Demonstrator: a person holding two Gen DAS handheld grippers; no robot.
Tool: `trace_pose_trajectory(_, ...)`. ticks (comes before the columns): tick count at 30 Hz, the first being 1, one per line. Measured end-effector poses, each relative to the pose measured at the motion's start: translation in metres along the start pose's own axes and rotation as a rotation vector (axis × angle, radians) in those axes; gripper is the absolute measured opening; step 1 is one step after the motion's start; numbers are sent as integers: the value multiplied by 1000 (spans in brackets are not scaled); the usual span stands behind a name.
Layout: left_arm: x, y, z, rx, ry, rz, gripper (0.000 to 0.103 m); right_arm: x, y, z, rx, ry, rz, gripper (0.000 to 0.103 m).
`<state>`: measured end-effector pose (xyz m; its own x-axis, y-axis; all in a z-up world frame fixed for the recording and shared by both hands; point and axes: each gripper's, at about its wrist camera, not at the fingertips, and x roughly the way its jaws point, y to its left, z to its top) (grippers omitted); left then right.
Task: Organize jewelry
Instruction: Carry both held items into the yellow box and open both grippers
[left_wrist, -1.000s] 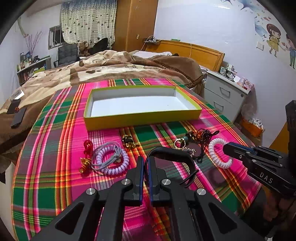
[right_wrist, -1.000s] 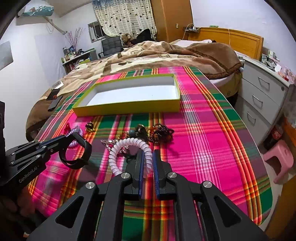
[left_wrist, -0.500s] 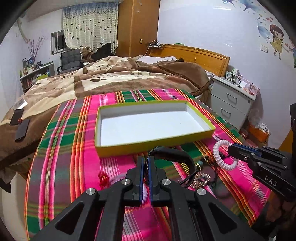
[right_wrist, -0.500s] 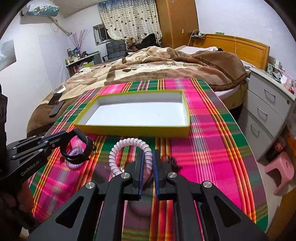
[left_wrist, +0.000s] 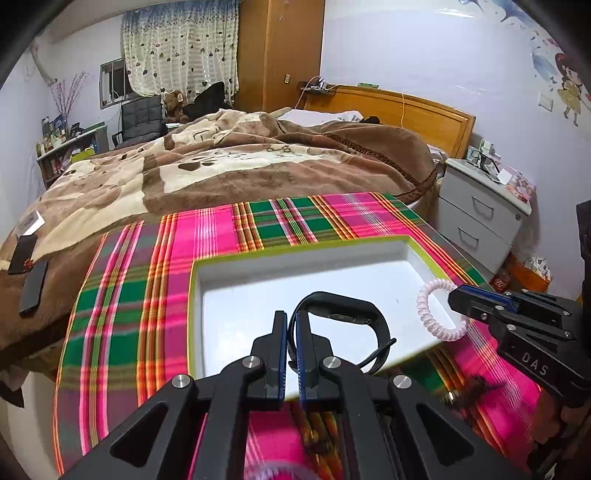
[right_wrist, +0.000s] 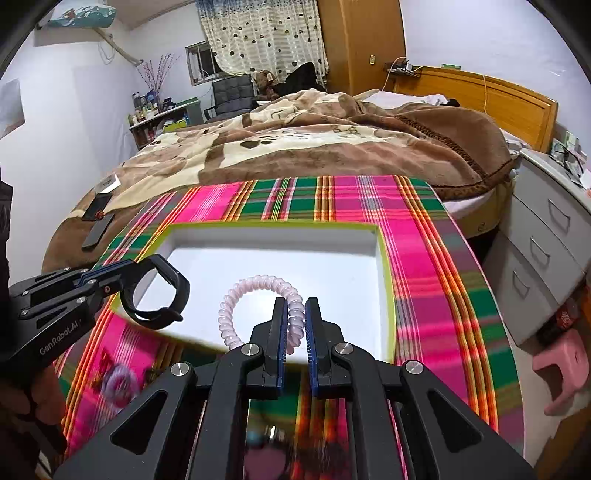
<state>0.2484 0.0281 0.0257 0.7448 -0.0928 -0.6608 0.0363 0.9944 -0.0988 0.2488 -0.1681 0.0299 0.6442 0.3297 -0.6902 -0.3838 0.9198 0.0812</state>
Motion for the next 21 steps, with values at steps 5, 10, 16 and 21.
trace_pose_trajectory(5, 32, 7, 18, -8, 18, 1, 4, 36, -11, 19, 23, 37, 6, 10)
trace_pose_trajectory(10, 65, 16, 30, -27, 60, 16, 4, 69, -19, 32, 40, 77, 7, 10)
trace_pose_trajectory(16, 94, 27, 35, -52, 109, 34, 4, 96, -23, 39, 47, 133, 10, 10)
trace_pose_trajectory(21, 105, 30, 33, -64, 126, 32, 4, 110, -20, 44, 36, 170, 4, 10)
